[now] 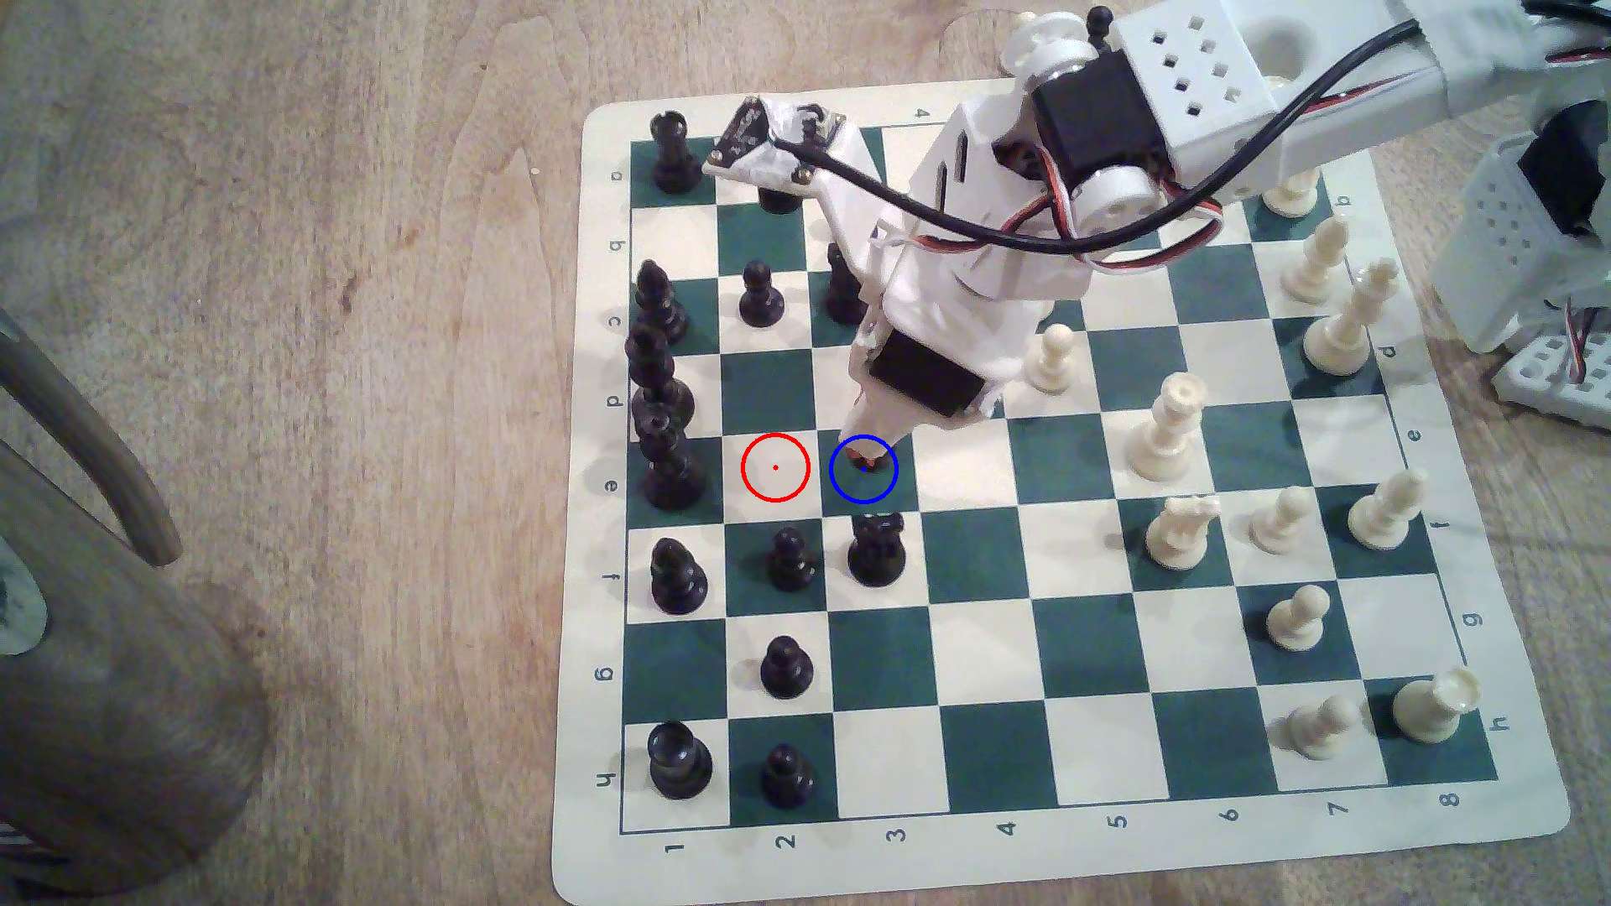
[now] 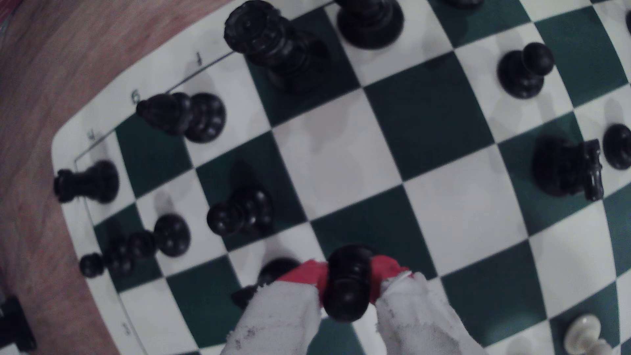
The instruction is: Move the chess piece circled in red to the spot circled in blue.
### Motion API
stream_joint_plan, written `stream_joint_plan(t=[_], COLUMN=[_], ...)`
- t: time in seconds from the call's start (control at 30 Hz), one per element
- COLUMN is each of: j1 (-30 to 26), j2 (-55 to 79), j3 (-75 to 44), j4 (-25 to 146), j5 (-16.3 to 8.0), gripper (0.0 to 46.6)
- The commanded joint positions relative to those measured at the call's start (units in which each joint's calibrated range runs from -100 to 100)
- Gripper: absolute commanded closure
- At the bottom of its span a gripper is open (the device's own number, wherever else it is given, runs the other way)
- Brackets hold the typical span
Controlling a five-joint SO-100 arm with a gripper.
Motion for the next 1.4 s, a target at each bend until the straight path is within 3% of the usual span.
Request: stream_joint_plan(t=[0.0, 0.63, 0.7, 0.77, 0.8, 1.37], j1=[0.8, 1.0, 1.0, 1.0, 1.1, 1.9], j2=[0.9, 5.4, 5.4, 5.3, 5.3, -1.9], j3=[-3.1, -7.6, -7.6, -6.9, -6.9, -4.4], j4=[-1.4, -1.0, -1.0, -1.0, -1.0, -0.4], j5=[-0.1, 0.5, 0.4, 0.5, 0.6, 2.1], gripper=[46.4, 45.6, 39.6, 29.1, 28.3, 29.4])
